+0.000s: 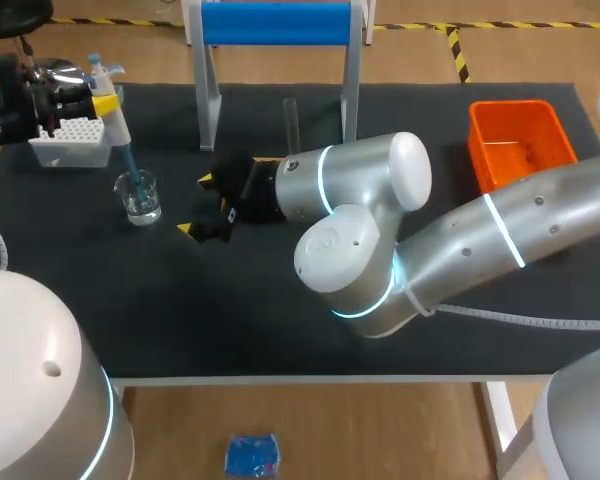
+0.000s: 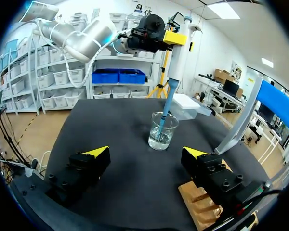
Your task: Invert the test tube, pick up the pipette, mount the tip to pipette, aspirate from beaker and dispense into the tube, eject the tip, return the pipette, and cap with the stopper.
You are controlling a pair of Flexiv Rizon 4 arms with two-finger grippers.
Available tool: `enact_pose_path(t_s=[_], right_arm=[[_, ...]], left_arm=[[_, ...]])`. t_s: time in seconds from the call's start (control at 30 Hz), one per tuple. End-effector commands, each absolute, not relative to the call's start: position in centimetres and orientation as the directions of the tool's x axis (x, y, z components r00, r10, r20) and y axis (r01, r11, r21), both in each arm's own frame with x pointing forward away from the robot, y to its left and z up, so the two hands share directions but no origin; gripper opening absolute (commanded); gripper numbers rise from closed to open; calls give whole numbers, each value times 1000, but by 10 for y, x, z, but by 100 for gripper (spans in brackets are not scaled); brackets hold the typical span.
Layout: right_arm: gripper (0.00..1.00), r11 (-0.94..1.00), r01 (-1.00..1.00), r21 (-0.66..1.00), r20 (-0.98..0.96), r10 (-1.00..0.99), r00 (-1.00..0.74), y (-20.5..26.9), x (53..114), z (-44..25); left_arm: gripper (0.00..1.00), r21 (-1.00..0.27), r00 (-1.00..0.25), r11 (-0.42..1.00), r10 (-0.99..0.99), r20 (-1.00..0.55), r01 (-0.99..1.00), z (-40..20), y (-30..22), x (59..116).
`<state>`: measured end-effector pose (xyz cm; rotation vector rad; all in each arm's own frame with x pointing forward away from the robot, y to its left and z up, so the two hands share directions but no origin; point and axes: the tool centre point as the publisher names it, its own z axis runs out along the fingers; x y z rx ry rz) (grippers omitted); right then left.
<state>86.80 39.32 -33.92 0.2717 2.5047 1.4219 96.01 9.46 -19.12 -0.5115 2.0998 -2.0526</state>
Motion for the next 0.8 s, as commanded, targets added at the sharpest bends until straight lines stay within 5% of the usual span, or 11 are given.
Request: enact_pose_path(t_s=[0.03, 0.43, 0.8], right_arm=[[100, 507, 40, 861, -122, 282, -951, 393, 868, -339], [100, 507, 40, 861, -122, 282, -951, 393, 868, -339], [100, 512, 19, 859, -159, 301, -940, 344, 862, -263]], left_arm=[[0, -992, -930, -2, -346, 121, -129, -192, 96, 961], [0, -992, -930, -2, -346, 121, -129, -192, 96, 961], [0, -992, -930, -2, -346, 121, -129, -192, 96, 961]])
